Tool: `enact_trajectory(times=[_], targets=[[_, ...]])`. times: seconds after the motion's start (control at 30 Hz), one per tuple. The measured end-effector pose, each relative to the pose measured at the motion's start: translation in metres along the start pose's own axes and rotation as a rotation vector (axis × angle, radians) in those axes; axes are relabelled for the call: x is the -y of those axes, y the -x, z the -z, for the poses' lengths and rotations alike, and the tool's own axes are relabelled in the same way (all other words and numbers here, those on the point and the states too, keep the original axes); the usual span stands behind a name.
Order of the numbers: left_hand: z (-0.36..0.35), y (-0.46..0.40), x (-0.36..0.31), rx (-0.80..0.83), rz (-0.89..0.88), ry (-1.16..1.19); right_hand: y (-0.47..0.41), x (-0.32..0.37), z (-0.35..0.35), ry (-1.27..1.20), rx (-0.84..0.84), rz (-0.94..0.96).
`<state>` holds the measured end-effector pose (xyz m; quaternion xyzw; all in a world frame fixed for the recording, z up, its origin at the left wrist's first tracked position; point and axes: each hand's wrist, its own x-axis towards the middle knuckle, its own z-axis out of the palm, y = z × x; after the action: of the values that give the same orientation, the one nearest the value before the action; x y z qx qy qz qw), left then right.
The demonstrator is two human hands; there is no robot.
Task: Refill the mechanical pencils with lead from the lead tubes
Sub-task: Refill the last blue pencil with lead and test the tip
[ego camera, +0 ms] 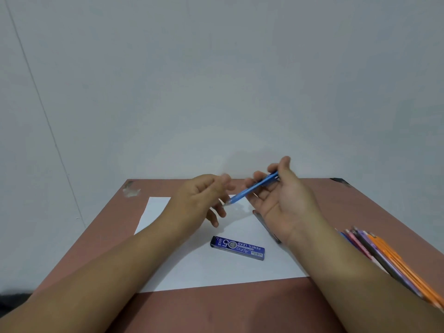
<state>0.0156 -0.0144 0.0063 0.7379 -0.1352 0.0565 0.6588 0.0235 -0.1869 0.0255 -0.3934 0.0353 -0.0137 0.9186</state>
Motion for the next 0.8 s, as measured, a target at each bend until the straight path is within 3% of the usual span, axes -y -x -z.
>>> enact_trajectory(times=[0.1,0.2,0.5,0.8], targets=[[0.001,0.000,-0.001,0.117,0.092,0.129,-0.005,0.008,0.003,-0.262,0.032,-0.022],[0.000,0.001,-0.002,0.217,0.151,0.147,-0.007,0.013,0.009,-0.353,0.114,-0.022],[0.000,0.002,0.001,0.375,0.218,0.167,-0.004,0.014,0.014,-0.439,0.182,0.039],[0.001,0.001,0.004,0.392,0.157,0.197,-0.004,0.013,0.014,-0.454,0.153,0.056]])
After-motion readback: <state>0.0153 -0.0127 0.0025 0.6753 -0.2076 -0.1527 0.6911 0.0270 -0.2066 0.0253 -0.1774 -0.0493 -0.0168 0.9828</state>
